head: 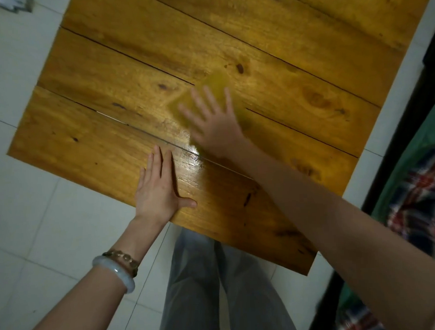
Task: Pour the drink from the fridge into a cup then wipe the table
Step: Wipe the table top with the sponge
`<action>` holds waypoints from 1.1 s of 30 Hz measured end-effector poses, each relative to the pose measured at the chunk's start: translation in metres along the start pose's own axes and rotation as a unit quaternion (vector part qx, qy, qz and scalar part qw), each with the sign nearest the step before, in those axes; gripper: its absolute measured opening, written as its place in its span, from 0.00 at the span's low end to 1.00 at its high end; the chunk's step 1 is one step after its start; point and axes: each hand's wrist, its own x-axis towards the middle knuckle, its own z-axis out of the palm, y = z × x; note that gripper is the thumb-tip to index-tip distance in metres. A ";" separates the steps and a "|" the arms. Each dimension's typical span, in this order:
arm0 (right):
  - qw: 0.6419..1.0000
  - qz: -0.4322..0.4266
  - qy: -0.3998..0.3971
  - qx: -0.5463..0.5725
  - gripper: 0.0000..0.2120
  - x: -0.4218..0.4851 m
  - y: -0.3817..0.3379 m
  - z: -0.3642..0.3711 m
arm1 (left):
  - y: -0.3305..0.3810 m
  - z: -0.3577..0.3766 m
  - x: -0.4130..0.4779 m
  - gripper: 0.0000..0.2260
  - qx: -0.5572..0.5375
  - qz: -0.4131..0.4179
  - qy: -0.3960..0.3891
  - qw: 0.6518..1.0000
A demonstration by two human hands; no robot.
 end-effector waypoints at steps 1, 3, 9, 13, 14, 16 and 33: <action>0.998 -0.060 -0.003 -0.003 0.29 -0.020 -0.015 0.008 | -0.003 0.002 -0.002 0.61 0.003 -0.002 0.007 1.000; 0.992 -0.125 -0.008 0.020 0.28 -0.072 -0.029 0.027 | -0.006 0.004 -0.004 0.61 0.012 -0.002 0.010 1.000; 0.996 -0.080 -0.038 -0.016 0.29 -0.158 0.043 0.040 | -0.008 0.007 -0.002 0.60 0.020 0.005 0.005 1.000; 0.994 0.107 -0.025 0.009 0.28 -0.104 0.099 0.018 | -0.008 0.009 -0.001 0.60 0.020 0.006 0.005 1.000; 0.988 0.149 -0.014 0.022 0.28 -0.080 0.102 0.011 | -0.008 0.009 -0.001 0.60 0.017 0.006 0.006 1.000; 0.982 0.188 -0.009 0.032 0.28 -0.033 0.085 0.001 | -0.008 0.008 -0.001 0.60 0.012 0.006 0.006 1.000; 0.998 0.065 -0.007 0.002 0.28 -0.079 0.098 0.014 | -0.005 0.005 -0.001 0.59 0.015 0.006 -0.002 1.000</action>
